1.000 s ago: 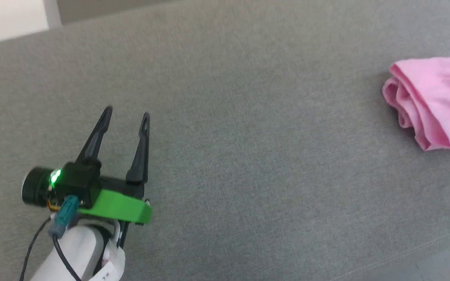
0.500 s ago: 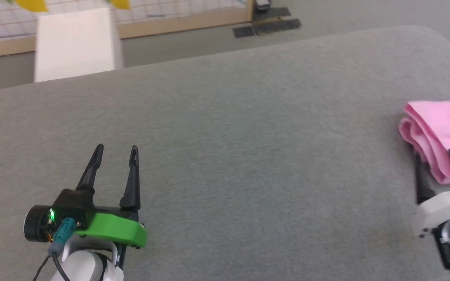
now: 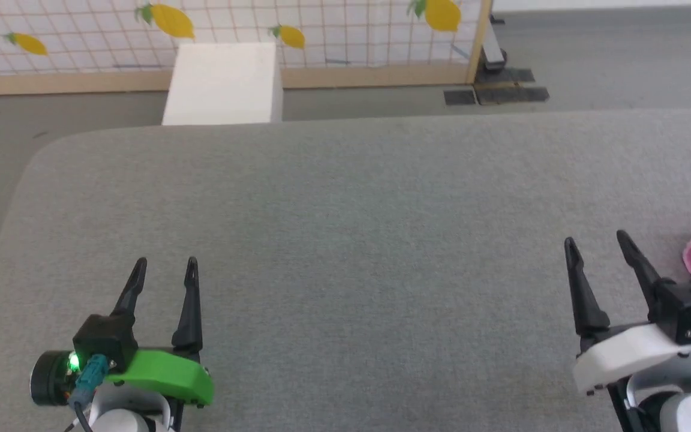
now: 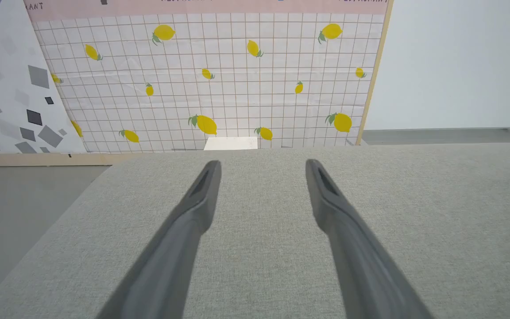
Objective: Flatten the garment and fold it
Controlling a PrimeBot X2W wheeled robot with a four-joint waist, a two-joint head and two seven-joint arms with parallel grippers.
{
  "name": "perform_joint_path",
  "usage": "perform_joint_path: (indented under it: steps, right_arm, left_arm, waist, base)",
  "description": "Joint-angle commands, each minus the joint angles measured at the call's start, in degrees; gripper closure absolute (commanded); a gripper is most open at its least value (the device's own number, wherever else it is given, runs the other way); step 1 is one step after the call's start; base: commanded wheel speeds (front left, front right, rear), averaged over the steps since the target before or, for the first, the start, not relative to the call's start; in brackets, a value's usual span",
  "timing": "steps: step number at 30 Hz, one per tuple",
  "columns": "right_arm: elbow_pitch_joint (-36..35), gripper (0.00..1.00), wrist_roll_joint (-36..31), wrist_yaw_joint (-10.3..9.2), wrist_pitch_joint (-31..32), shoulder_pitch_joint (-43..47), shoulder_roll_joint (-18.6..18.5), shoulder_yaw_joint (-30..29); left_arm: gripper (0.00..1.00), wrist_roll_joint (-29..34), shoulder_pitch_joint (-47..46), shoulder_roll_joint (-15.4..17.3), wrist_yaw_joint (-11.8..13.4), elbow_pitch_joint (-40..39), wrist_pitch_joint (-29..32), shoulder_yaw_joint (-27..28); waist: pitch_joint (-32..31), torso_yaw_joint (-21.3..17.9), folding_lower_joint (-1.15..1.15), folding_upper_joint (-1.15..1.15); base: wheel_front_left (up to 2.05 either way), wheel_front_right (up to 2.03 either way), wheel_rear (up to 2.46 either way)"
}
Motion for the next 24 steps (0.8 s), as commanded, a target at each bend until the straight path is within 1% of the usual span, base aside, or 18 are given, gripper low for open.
perform_joint_path:
  steps: [1,6,9,16,24]
  right_arm:
    - [-0.95,0.00,0.71,-0.10,0.27,1.78,0.31,0.07]
    - [-3.57,0.00,1.56,-0.10,0.73,5.61,0.78,0.48]
    - [-4.68,0.00,2.11,-0.10,1.19,7.10,0.92,1.08]
    - [-5.47,0.00,3.06,-0.10,1.60,7.40,1.01,1.60]
    - [-5.70,0.00,3.59,-0.10,1.89,7.21,1.02,1.66]
  left_arm:
    - [0.00,-0.09,1.36,0.30,0.16,0.49,-0.35,0.13]
    - [0.00,-0.20,3.36,0.36,0.31,0.78,-0.41,-0.21]
    - [0.00,-0.37,4.07,0.60,-0.09,0.96,-0.32,-0.66]
    - [0.00,-0.46,4.16,0.65,-0.52,1.55,-0.36,-1.15]
    - [0.00,-0.38,3.28,-0.06,-0.97,2.25,-0.51,-1.19]
  waist:
    - [-2.17,1.39,0.00,0.41]
    - [-3.57,1.22,0.00,0.41]
    - [-3.66,0.72,0.00,0.41]
    - [-3.40,0.49,0.00,0.41]
    - [-2.85,0.64,0.00,0.41]
  base:
    - [0.00,0.00,0.00]
    - [0.00,0.00,0.00]
    - [0.00,0.00,0.00]
    - [0.00,0.00,0.00]
    - [0.00,0.00,0.00]
